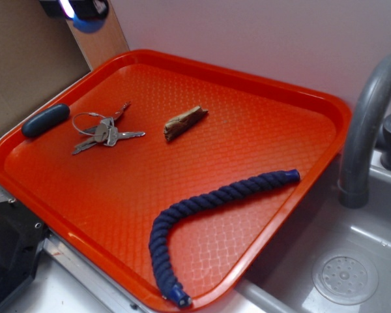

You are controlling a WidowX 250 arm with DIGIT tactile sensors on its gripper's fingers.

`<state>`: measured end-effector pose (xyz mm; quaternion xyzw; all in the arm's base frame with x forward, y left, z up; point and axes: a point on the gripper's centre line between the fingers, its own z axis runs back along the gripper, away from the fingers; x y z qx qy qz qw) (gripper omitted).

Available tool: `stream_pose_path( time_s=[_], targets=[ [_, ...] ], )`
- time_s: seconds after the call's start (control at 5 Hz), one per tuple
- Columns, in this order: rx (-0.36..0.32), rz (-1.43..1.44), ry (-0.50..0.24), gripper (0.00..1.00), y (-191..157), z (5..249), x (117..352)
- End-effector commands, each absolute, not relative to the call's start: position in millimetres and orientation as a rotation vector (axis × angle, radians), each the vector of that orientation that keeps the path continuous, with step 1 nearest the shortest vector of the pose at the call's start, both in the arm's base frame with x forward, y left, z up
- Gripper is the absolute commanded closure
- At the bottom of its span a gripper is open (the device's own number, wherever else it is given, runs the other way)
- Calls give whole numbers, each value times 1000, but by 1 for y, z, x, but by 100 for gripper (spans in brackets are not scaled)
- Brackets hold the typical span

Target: Grab the blue ball.

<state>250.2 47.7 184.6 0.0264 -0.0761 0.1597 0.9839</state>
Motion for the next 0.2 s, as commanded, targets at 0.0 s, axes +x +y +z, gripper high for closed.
stream_pose_path(
  time_s=[0.0],
  targets=[
    [91, 263, -216, 100, 40, 212, 247]
  ],
)
